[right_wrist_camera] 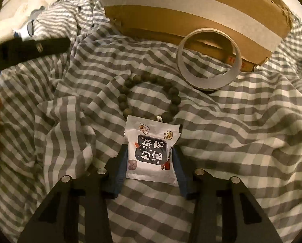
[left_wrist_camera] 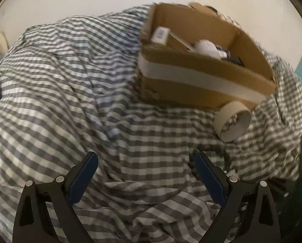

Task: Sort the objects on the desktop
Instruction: 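Grasp the white snack packet with right tool while left tool moves to bead bracelet, then grasp the bead bracelet with left tool and carry both items over the box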

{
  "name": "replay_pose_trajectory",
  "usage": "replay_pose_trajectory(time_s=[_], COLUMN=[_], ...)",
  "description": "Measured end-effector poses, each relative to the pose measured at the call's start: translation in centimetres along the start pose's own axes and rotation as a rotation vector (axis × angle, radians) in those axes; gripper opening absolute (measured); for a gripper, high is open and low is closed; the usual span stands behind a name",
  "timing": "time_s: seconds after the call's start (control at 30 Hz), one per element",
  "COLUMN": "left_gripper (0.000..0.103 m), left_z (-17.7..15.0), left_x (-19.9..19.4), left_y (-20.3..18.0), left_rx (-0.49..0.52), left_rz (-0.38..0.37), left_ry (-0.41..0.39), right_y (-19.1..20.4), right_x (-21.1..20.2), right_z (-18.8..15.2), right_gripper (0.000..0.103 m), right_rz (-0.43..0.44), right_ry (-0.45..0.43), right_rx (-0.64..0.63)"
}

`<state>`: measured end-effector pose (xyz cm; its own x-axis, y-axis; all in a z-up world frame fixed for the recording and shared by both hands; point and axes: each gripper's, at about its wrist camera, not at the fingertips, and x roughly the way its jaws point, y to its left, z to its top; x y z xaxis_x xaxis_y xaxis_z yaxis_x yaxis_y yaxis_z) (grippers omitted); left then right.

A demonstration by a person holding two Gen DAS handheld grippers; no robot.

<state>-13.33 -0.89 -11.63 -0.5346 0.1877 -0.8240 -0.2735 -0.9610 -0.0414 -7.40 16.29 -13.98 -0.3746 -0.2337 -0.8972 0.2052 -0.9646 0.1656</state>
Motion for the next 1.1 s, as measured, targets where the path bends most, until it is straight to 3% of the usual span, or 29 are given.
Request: replay_pose_trajectory(time_s=[0.23, 0.4, 0.5, 0.67, 0.8, 0.83, 1.0, 1.1], left_gripper=[0.099, 0.099, 0.099, 0.097, 0.066, 0.061, 0.017, 0.012], left_z=[-0.2, -0.4, -0.6, -1.0, -1.5, -1.5, -0.9, -0.7], left_x=[1.5, 4.4, 6.5, 8.7, 7.9, 7.7, 6.6, 5.0], left_y=[-3.8, -7.4, -8.4, -8.9, -8.8, -8.5, -6.6, -5.1], left_rx=[0.095, 0.157, 0.152, 0.145, 0.199, 0.189, 0.131, 0.086], left_rz=[-0.045, -0.154, -0.206, -0.208, -0.203, -0.206, -0.204, -0.204], left_ry=[0.038, 0.115, 0.179, 0.192, 0.171, 0.172, 0.183, 0.171], right_y=[-5.4, -9.1, -8.8, -8.3, -8.7, -8.8, -8.7, -8.6], right_x=[-6.1, -7.7, -7.5, -7.5, -7.4, -7.3, -7.9, -9.0], right_z=[0.9, 0.5, 1.0, 1.0, 0.9, 0.9, 0.8, 0.6], right_gripper=[0.039, 0.039, 0.039, 0.039, 0.039, 0.039, 0.039, 0.039], right_rz=[-0.005, 0.011, 0.02, 0.006, 0.008, 0.009, -0.024, -0.062], right_ry=[-0.15, -0.191, -0.194, -0.19, -0.184, -0.181, -0.185, -0.202], right_rx=[0.124, 0.239, 0.25, 0.22, 0.226, 0.226, 0.211, 0.198])
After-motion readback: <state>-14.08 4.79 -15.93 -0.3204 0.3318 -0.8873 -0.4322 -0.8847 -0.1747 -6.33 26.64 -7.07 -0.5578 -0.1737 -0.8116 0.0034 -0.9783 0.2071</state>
